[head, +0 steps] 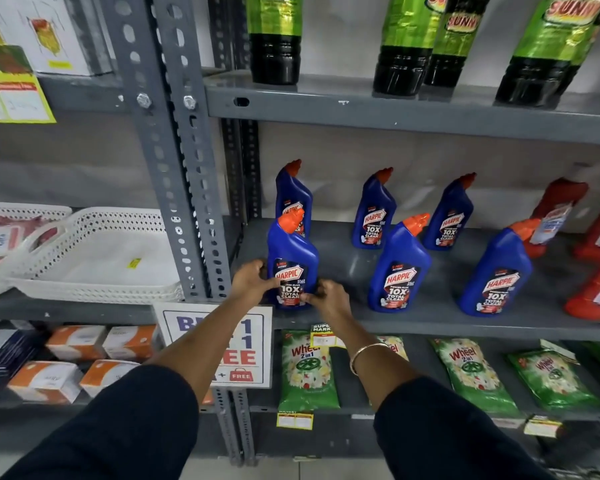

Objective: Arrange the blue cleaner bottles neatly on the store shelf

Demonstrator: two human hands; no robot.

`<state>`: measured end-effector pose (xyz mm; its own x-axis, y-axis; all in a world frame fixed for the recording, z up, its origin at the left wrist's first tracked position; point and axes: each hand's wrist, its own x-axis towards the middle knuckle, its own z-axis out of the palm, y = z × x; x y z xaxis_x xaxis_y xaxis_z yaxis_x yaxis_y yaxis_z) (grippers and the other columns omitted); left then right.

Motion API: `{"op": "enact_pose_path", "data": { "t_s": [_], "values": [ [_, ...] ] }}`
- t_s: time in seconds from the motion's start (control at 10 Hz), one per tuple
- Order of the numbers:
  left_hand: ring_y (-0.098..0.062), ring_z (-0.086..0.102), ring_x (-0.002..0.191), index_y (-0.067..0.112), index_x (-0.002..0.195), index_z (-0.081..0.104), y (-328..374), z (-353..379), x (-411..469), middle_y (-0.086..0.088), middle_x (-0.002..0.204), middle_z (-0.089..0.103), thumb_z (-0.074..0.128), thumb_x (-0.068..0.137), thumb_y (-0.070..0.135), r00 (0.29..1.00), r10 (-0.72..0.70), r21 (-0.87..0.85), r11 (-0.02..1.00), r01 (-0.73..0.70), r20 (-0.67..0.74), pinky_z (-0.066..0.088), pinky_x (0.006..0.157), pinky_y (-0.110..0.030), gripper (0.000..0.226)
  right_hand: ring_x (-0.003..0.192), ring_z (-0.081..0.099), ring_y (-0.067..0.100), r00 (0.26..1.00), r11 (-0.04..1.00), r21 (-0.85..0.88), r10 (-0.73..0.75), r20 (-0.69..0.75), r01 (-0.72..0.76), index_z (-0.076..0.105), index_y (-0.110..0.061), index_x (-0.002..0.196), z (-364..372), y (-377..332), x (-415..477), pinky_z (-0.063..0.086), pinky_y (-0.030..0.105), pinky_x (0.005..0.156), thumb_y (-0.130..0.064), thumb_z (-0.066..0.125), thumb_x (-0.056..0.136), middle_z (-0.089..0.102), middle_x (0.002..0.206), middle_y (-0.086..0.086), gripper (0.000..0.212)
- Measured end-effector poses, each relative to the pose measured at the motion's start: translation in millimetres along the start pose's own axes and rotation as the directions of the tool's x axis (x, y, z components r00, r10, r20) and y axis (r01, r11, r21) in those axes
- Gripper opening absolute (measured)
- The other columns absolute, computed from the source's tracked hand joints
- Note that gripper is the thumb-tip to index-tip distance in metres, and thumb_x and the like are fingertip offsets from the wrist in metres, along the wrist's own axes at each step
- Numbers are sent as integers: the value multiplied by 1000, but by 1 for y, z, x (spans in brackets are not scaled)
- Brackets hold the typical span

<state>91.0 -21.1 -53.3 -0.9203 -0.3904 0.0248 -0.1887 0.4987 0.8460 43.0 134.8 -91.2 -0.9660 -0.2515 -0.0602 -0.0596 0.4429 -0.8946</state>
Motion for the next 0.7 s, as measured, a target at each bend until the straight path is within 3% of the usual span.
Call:
{"op": "enact_pose_path", "data": {
  "t_s": [0.5, 0.6, 0.7],
  "values": [
    [-30, 62, 102, 2, 111, 57, -2, 1, -2, -18, 114, 66, 71, 74, 9, 999, -28, -9, 1000, 28, 19, 50, 93, -42, 40, 98, 65, 23, 1000, 1000, -17, 9, 11, -8, 65, -3, 108, 0, -1, -1, 52, 35, 93, -11, 76, 73, 71, 109, 15, 38],
    [-29, 61, 107, 4, 115, 54, -2, 3, -4, -17, 118, 64, 72, 73, 10, 1000, -14, -8, 1000, 14, 17, 49, 96, -44, 46, 112, 60, 25, 999, 1000, -25, -4, 32, 5, 56, -3, 121, -4, -5, -5, 48, 40, 101, -12, 77, 72, 64, 122, 15, 54],
    [-29, 57, 113, 6, 122, 48, -1, 3, -6, -15, 124, 60, 75, 71, 14, 999, -11, -21, 1000, 10, -44, 47, 97, -42, 59, 125, 51, 27, 998, 997, -72, -41, -43, 38, 45, -6, 133, -11, -13, -11, 44, 43, 105, -17, 76, 73, 55, 135, 13, 68]
  ]
}}
